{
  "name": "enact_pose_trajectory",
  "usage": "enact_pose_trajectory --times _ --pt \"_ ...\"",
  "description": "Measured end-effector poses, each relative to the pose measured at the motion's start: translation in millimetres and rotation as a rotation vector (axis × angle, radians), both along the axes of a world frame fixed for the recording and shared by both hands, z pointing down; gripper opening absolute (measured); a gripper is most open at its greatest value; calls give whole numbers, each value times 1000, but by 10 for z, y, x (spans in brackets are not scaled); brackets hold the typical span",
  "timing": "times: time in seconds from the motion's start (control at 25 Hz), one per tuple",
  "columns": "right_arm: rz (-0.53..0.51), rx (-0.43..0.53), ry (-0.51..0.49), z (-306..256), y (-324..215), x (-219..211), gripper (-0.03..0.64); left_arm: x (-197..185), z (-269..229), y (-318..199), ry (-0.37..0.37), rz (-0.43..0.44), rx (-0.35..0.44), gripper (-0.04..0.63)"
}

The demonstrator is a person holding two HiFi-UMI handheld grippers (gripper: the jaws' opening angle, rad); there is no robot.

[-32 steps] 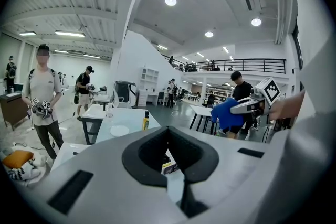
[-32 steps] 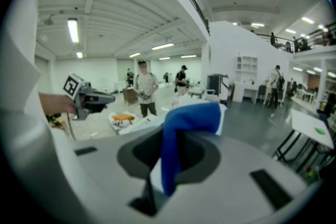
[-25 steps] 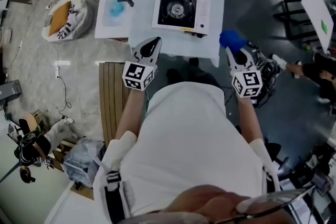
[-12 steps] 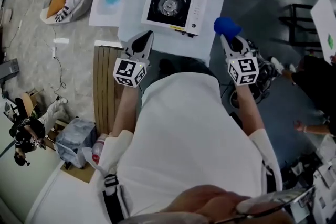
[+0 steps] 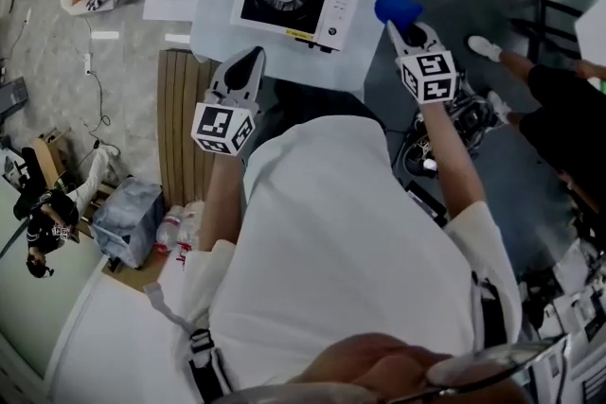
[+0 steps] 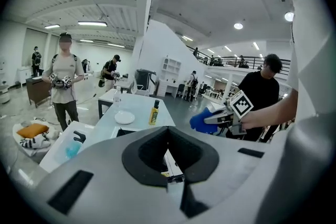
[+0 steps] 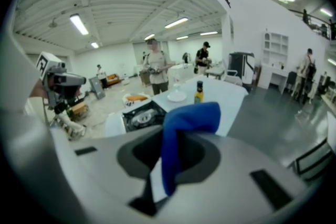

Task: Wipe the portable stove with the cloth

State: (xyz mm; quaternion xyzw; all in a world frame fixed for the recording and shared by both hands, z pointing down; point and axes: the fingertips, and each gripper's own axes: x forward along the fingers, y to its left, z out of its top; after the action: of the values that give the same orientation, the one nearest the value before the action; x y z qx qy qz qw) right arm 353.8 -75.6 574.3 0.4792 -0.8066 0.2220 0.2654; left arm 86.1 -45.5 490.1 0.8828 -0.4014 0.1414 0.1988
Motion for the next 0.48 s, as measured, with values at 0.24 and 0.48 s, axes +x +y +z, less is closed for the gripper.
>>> enact_pose_trajectory --times 0.24,0.48 --pt "-16 -69 32 623 -423 90 75 66 199 5 -25 -17 -52 32" --pt "6 -131 87 1247 -811 178 75 97 370 -18 -48 -23 -93 32"
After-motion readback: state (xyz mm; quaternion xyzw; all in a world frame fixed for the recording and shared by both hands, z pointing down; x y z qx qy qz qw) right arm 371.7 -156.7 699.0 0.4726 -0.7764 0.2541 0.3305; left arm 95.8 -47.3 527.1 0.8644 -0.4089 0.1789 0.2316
